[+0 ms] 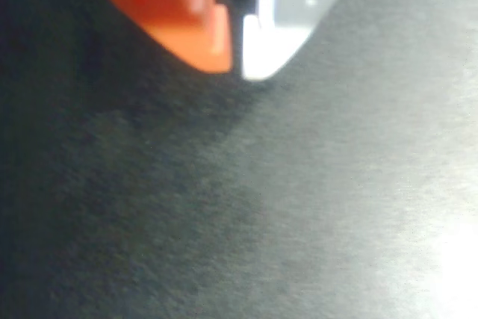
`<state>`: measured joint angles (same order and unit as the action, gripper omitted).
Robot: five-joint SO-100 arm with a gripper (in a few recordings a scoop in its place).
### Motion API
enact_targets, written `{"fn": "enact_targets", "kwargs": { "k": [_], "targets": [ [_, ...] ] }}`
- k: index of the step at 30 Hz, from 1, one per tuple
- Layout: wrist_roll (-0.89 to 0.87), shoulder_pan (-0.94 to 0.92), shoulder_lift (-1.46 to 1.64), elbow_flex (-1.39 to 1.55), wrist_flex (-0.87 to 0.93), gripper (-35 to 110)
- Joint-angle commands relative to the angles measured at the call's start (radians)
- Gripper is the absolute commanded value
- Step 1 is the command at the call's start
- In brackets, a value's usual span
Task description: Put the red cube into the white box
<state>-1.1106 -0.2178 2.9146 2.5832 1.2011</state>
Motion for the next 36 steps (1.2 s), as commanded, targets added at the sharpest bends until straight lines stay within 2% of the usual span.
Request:
{"fn": "enact_targets", "kwargs": {
  "k": [1, 4, 6, 9, 10, 12, 21, 36],
  "targets": [
    [-0.015, 0.052, 0.241, 0.114, 0.014, 0],
    [-0.048, 0.086, 0.281, 0.17, -0.005, 0],
    [-0.161, 0.129, 0.281, 0.199, -0.037, 0],
    [-0.344, 0.192, 0.282, 0.311, -0.178, 0],
    [-0.37, 0.198, 0.282, 0.36, -0.236, 0],
    [-0.382, 0.19, 0.262, 0.371, -0.242, 0],
    [-0.385, 0.17, 0.282, 0.371, 0.135, 0],
    [-0.382, 0.172, 0.282, 0.371, 0.135, 0]
  ]
}}
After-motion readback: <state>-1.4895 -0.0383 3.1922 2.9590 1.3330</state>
